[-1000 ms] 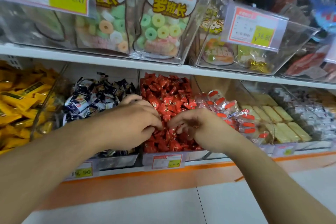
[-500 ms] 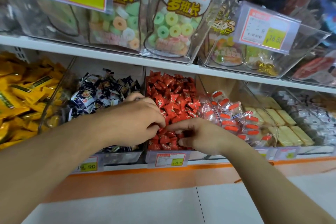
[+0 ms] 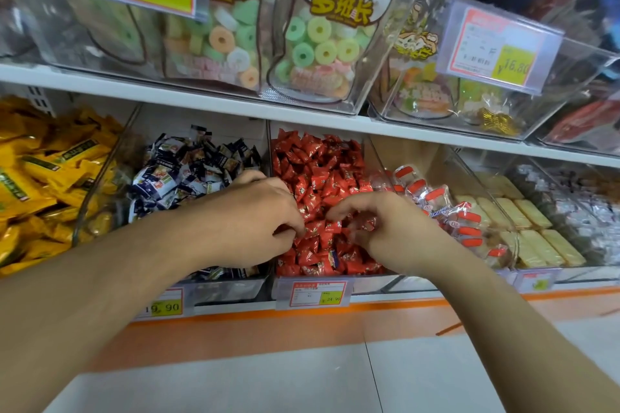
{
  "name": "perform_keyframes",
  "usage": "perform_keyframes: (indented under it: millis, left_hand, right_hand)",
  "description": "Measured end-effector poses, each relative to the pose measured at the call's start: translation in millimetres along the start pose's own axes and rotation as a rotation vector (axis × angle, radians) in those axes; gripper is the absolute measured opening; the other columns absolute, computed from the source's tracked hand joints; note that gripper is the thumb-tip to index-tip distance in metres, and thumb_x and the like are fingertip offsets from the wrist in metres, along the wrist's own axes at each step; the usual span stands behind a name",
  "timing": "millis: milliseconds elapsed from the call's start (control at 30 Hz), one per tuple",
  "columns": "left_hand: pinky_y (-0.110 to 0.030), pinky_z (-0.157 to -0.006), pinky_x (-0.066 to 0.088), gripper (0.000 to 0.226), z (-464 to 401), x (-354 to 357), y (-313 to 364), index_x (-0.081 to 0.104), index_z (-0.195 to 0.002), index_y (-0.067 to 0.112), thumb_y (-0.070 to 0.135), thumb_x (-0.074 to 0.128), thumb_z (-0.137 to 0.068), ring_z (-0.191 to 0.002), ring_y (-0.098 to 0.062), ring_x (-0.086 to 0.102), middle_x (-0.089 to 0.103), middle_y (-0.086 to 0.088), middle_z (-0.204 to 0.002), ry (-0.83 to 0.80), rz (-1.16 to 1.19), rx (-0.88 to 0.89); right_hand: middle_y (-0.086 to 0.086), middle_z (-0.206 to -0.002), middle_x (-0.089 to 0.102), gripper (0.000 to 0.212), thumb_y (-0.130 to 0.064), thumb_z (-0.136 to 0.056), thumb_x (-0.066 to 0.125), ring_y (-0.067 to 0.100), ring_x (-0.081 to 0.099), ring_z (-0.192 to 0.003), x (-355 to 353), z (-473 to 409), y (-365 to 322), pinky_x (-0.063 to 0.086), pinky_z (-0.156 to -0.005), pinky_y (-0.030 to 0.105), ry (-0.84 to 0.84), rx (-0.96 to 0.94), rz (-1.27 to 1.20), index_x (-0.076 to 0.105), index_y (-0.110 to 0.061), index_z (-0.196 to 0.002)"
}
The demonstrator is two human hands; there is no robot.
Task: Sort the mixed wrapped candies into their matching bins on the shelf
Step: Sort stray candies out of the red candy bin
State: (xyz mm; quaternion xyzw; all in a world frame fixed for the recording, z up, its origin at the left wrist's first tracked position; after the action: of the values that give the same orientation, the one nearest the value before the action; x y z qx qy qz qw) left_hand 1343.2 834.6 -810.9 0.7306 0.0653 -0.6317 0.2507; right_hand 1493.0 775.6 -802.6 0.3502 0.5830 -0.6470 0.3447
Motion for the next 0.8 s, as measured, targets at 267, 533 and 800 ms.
perform_keyframes:
  millis: [267, 533, 800]
  left_hand:
    - [-0.033, -0.121, 0.01, 0.029, -0.1, 3.0, -0.4, 0.071, -0.119, 0.044, 0.036, 0.05, -0.101, -0.124, 0.009, 0.034, 0.062, 0.032, -0.12, -0.019, -0.01, -0.01]
    - [-0.035, -0.123, 0.008, 0.03, -1.1, 7.2, -4.1, 0.071, -0.121, 0.043, 0.037, 0.048, -0.102, -0.125, 0.008, 0.034, 0.061, 0.031, -0.12, -0.049, -0.005, -0.032]
    - [-0.041, -0.123, 0.013, 0.032, -2.0, 12.9, -7.5, 0.068, -0.119, 0.047, 0.045, 0.043, -0.099, -0.127, 0.002, 0.035, 0.059, 0.03, -0.119, -0.082, 0.006, -0.052]
  right_hand:
    - [-0.034, -0.114, 0.066, 0.057, -0.002, -0.096, 0.057, -0.015, 0.06, -0.099, 47.7, 0.7, 5.9, 0.047, -0.086, 0.01, -0.356, 0.04, -0.014, 0.067, -0.047, -0.13]
    - [-0.018, -0.166, 0.026, 0.084, 0.007, -0.09, 0.057, 0.007, 0.025, -0.152, 34.1, -12.5, 16.9, 0.021, -0.121, 0.019, -0.236, 0.054, 0.143, 0.04, -0.043, -0.155]
    - [-0.015, -0.147, 0.054, 0.057, 0.0, -0.088, 0.066, 0.008, 0.049, -0.137, 27.1, -12.7, 19.2, 0.04, -0.114, 0.023, -0.132, 0.026, 0.182, 0.07, -0.043, -0.124]
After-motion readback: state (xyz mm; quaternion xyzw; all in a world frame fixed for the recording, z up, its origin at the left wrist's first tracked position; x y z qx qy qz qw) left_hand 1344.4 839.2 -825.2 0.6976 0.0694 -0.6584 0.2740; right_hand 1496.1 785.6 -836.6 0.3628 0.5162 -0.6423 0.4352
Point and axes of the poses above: each hand's wrist, its own z-axis away from the middle knuckle, its own x-axis out of the palm, y = z × x, the point moved 9 cm from there along -z, towards the middle knuckle
